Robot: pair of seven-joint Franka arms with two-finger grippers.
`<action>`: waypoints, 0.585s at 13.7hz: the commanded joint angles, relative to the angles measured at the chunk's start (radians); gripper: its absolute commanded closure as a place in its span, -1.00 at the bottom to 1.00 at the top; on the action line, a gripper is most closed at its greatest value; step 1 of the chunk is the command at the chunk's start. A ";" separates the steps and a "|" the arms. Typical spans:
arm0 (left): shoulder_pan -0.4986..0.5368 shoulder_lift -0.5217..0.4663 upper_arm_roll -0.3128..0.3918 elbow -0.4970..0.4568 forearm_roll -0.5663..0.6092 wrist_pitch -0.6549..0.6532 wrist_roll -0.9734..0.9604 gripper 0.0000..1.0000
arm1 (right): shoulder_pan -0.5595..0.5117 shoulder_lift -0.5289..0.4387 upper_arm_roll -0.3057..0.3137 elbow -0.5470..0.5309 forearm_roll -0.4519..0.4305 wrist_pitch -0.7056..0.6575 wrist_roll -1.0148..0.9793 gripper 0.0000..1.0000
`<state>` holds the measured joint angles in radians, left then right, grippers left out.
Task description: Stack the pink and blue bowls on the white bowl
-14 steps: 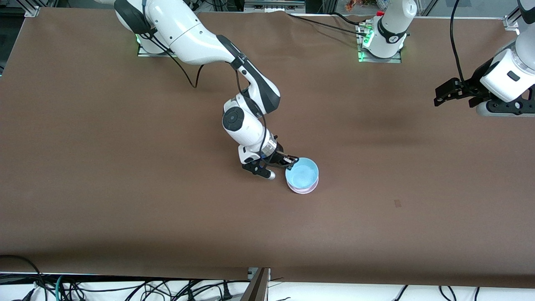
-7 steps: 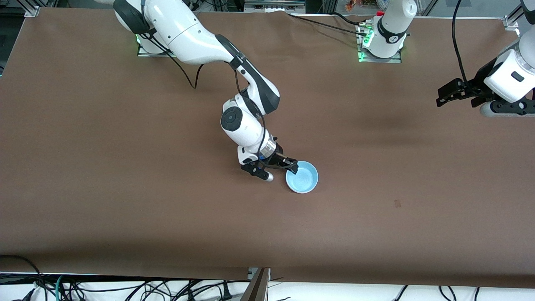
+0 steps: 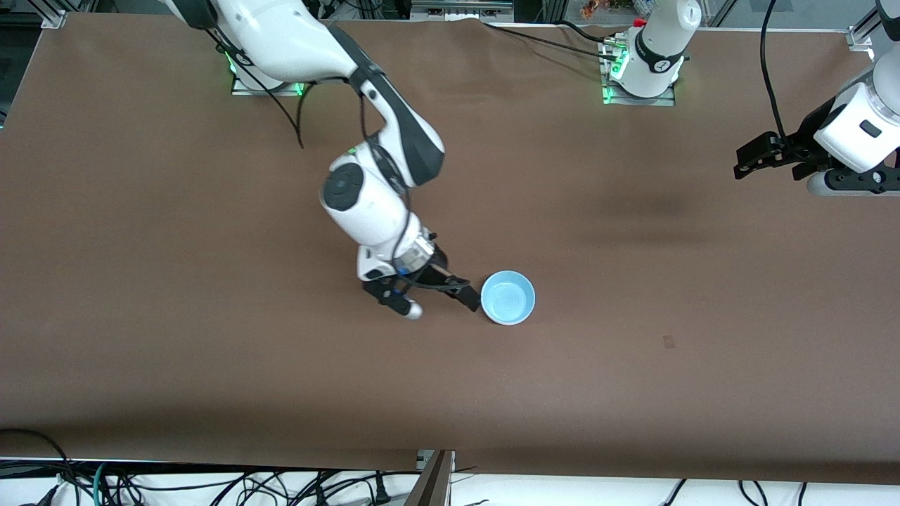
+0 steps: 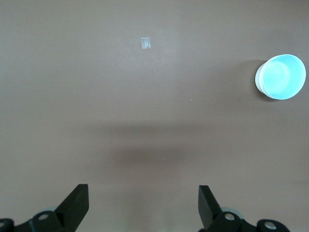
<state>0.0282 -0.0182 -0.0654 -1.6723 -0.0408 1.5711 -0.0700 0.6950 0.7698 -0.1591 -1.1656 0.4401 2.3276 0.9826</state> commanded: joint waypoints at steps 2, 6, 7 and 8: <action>-0.002 -0.006 -0.001 0.005 0.010 -0.009 -0.007 -1.00 | -0.002 -0.151 -0.118 -0.060 -0.015 -0.216 -0.098 -0.98; -0.002 -0.006 -0.002 0.005 0.010 -0.010 -0.007 -1.00 | 0.000 -0.341 -0.278 -0.152 -0.021 -0.566 -0.426 -0.98; -0.002 -0.006 -0.002 0.005 0.010 -0.010 -0.007 -1.00 | 0.001 -0.377 -0.305 -0.157 -0.053 -0.638 -0.487 -0.98; -0.002 -0.006 -0.002 0.005 0.010 -0.010 -0.007 -1.00 | 0.001 -0.409 -0.312 -0.173 -0.098 -0.686 -0.524 -0.98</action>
<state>0.0280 -0.0182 -0.0663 -1.6723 -0.0408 1.5710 -0.0700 0.6813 0.4610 -0.4559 -1.2519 0.4050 1.7137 0.5418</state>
